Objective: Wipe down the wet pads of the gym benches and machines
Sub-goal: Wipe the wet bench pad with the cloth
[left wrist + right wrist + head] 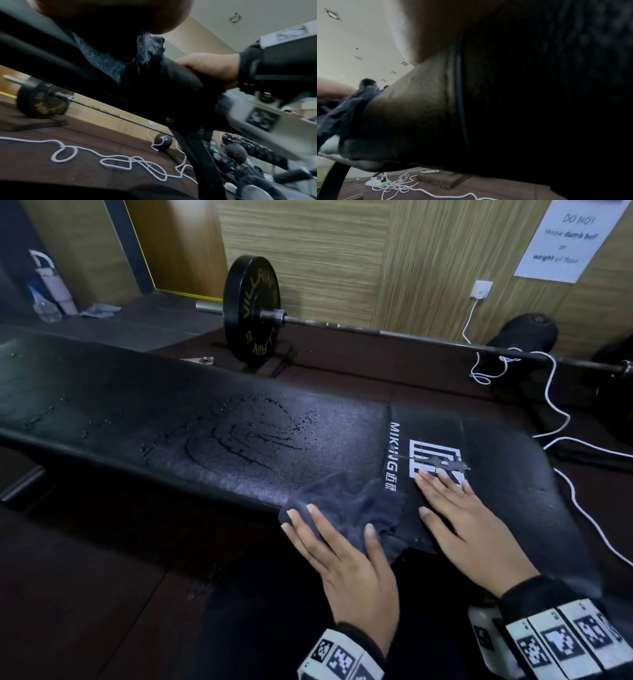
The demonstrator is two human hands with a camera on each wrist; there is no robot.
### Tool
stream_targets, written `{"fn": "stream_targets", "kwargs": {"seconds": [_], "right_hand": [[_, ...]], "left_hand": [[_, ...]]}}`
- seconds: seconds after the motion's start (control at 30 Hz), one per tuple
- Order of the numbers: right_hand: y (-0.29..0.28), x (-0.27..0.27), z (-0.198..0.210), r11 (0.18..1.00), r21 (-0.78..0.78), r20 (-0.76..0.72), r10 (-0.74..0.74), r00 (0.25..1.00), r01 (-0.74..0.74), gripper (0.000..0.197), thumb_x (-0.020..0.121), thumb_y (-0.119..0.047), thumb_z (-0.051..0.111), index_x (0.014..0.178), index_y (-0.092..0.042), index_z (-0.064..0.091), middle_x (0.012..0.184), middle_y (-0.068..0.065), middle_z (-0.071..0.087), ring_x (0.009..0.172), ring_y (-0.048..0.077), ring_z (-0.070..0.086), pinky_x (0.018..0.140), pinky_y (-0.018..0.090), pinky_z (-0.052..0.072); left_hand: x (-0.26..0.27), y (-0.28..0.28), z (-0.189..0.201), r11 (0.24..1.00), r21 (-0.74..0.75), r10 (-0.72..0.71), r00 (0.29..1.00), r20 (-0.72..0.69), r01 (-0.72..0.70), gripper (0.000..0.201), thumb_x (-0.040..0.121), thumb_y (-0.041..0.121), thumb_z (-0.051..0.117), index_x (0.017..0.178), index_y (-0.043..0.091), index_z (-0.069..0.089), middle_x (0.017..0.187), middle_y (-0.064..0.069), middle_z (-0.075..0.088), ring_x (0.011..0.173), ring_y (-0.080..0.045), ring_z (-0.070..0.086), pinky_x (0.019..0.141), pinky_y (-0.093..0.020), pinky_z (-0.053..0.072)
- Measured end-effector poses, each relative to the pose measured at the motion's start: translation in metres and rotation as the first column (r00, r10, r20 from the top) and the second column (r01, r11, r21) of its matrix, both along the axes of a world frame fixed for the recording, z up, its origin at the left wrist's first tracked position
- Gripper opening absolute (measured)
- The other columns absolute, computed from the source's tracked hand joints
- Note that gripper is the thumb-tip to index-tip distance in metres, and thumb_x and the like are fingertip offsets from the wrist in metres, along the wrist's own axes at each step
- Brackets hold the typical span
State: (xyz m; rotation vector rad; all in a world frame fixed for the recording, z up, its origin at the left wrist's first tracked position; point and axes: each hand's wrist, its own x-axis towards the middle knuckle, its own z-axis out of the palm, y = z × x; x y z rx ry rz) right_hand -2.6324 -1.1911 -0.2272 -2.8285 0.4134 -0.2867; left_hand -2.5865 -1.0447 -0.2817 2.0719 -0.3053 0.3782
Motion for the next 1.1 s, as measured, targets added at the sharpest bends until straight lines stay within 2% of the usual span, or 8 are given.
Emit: {"fn": "stream_targets", "kwargs": {"seconds": [0.1, 0.23, 0.37, 0.5, 0.7, 0.77, 0.87, 1.1], "right_hand": [[0.002, -0.001, 0.002, 1.000, 0.028, 0.022, -0.011, 1.000, 0.010, 0.061, 0.088, -0.053, 0.020, 0.145, -0.030, 0.026, 0.149, -0.022, 0.019, 0.141, -0.005, 0.006, 0.115, 0.017, -0.003], [0.004, -0.002, 0.003, 0.999, 0.039, 0.019, -0.016, 1.000, 0.015, 0.060, 0.088, -0.055, 0.020, 0.144, -0.032, 0.024, 0.149, -0.024, 0.018, 0.139, -0.008, 0.004, 0.115, 0.016, -0.004], [0.003, -0.002, 0.000, 0.998, 0.054, 0.049, -0.016, 0.999, 0.014, 0.060, 0.087, -0.057, 0.018, 0.142, -0.035, 0.028, 0.147, -0.025, 0.024, 0.139, -0.008, 0.009, 0.115, 0.017, 0.001], [0.004, -0.001, 0.001, 0.997, 0.077, 0.082, -0.030, 0.996, 0.024, 0.059, 0.087, -0.056, 0.022, 0.140, -0.035, 0.034, 0.145, -0.026, 0.028, 0.138, -0.010, 0.012, 0.114, 0.013, 0.002], [0.004, 0.000, -0.001, 0.999, 0.028, 0.080, -0.038, 0.996, 0.036, 0.059, 0.087, -0.058, 0.023, 0.141, -0.036, 0.035, 0.146, -0.026, 0.029, 0.139, -0.007, 0.013, 0.115, 0.016, 0.004], [0.005, 0.000, 0.000, 0.999, 0.030, 0.098, -0.038, 0.994, 0.035, 0.058, 0.087, -0.057, 0.025, 0.141, -0.035, 0.037, 0.145, -0.025, 0.031, 0.139, -0.006, 0.015, 0.115, 0.017, 0.006], [0.005, -0.002, 0.000, 0.999, 0.034, 0.116, -0.036, 0.993, 0.032, 0.057, 0.088, -0.054, 0.027, 0.140, -0.033, 0.039, 0.145, -0.022, 0.033, 0.139, -0.004, 0.018, 0.115, 0.017, 0.007], [0.004, -0.002, -0.001, 0.999, 0.029, 0.121, -0.030, 0.992, 0.027, 0.055, 0.090, -0.053, 0.026, 0.139, -0.033, 0.040, 0.144, -0.023, 0.035, 0.138, -0.004, 0.020, 0.115, 0.018, 0.009]], "left_hand": [[0.030, 0.017, -0.001, 0.997, -0.044, 0.070, 0.998, -0.008, -0.070, 0.074, 0.094, 0.040, 0.035, 0.148, -0.004, 0.009, 0.156, -0.024, -0.004, 0.145, -0.036, -0.009, 0.118, -0.028, -0.007], [0.072, 0.047, 0.000, 0.991, -0.040, 0.128, 0.991, -0.042, -0.130, 0.074, 0.093, 0.040, 0.031, 0.150, 0.000, 0.005, 0.156, -0.022, -0.007, 0.145, -0.033, -0.011, 0.117, -0.046, 0.003], [0.099, 0.083, 0.007, 0.996, -0.003, 0.084, 0.994, -0.066, -0.084, 0.076, 0.088, 0.044, 0.027, 0.151, 0.006, 0.009, 0.158, -0.018, -0.005, 0.145, -0.031, -0.010, 0.117, -0.045, 0.003], [0.149, 0.122, 0.023, 0.960, 0.261, 0.104, 0.995, 0.011, -0.103, 0.076, 0.086, 0.047, 0.022, 0.147, 0.002, 0.027, 0.155, -0.023, 0.016, 0.144, -0.038, 0.006, 0.116, -0.048, 0.007], [0.206, 0.112, 0.065, 0.757, 0.644, -0.020, 0.988, -0.155, 0.116, 0.087, 0.083, 0.077, 0.015, 0.150, 0.021, 0.025, 0.157, -0.016, 0.017, 0.144, -0.035, 0.008, 0.117, -0.046, 0.005], [0.214, 0.092, 0.068, 0.662, 0.726, -0.082, 0.981, -0.178, 0.187, 0.072, 0.089, 0.068, 0.028, 0.150, 0.030, 0.022, 0.157, -0.014, 0.014, 0.144, -0.035, 0.009, 0.118, -0.045, 0.008], [0.213, 0.067, 0.066, 0.590, 0.746, -0.277, 0.946, -0.171, 0.308, 0.065, 0.084, 0.058, 0.021, 0.146, 0.039, 0.028, 0.157, -0.013, 0.019, 0.143, -0.031, 0.014, 0.118, -0.041, 0.015], [0.151, 0.093, 0.056, 0.638, 0.624, -0.600, 0.800, 0.035, 0.451, 0.045, 0.087, 0.040, 0.040, 0.126, 0.034, 0.059, 0.141, 0.000, 0.049, 0.134, -0.024, 0.038, 0.110, -0.033, 0.033]]}}
